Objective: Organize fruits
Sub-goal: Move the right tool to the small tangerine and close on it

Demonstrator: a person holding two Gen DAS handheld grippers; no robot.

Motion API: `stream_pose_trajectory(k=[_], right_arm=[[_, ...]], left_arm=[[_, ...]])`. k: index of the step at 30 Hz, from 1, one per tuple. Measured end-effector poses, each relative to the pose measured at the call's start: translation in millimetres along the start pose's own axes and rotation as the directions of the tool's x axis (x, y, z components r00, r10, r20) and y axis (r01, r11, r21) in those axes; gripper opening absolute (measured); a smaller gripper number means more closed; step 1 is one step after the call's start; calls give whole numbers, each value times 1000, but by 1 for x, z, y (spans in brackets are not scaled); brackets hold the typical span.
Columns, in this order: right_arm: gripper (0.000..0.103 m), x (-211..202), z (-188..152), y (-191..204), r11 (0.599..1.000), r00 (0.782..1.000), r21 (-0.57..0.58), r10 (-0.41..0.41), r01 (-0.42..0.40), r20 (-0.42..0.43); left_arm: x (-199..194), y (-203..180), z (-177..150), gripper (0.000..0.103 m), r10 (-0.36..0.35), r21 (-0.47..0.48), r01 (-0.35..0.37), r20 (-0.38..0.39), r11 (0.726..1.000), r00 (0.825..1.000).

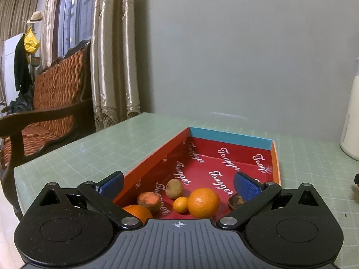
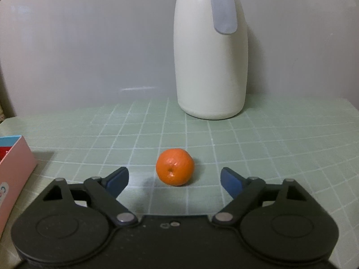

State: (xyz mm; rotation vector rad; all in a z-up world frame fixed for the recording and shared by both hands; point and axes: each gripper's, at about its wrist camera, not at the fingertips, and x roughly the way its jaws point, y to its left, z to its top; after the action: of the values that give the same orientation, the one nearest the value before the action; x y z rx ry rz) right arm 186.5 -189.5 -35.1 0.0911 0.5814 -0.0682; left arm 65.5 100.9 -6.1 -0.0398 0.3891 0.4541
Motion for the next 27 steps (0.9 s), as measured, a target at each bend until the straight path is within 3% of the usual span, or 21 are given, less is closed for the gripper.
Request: stream_pose_trajectory(k=[8,14,27], right_arm=[[66,15,1,4,1000,999,-20,14,-15,-39],[38,14,0,6,999,1000,-35,5,-6,-25],[37,2,-4,16,997,998,-46,64,-64,-9]], left_arm=[[0,5,-2,103,10,2,-10,-8,1000,1000],[1,11,-2,103,23,-3,-23,-16,1000,1000],[-4,29,-2,103,59,-23,-59,-7,998,998]])
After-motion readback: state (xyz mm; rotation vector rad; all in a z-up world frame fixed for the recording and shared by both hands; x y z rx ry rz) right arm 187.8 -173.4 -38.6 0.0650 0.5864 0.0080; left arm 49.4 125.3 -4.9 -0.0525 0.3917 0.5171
